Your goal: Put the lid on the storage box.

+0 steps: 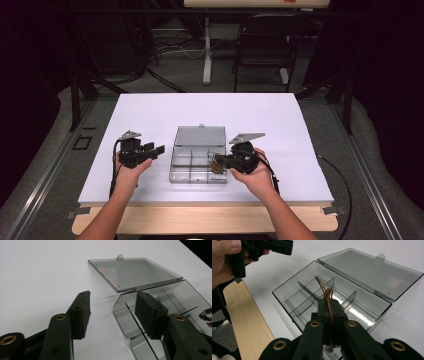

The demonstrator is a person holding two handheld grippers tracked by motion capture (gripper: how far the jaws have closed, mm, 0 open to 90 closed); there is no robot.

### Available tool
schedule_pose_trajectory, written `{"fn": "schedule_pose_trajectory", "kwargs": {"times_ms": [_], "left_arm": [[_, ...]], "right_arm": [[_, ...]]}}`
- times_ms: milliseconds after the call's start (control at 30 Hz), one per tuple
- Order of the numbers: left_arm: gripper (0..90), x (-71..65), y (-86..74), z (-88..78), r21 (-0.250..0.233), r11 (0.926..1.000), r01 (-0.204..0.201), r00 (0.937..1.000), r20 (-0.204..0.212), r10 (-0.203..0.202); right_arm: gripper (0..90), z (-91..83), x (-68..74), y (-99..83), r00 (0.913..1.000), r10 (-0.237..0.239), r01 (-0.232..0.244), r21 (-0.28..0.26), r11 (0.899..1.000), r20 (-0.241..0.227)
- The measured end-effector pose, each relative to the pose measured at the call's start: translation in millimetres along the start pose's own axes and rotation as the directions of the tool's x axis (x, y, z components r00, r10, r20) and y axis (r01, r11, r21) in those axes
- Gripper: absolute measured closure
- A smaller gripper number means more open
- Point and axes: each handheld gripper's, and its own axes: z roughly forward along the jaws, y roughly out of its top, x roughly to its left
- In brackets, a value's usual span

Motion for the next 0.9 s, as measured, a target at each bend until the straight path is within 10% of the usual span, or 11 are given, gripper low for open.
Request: {"fn": "schedule_pose_trajectory", "kwargs": {"times_ms": [900], "left_arm": [[47.0,5.0,-0.1,-5.2,-0.009,0.9999,0.014,0.9999,-0.005,-0.014]], "right_arm": [[89.8,21.8,-5.2,-19.5,0.9988,0.035,-0.032,0.081,0.996,-0.033]]}}
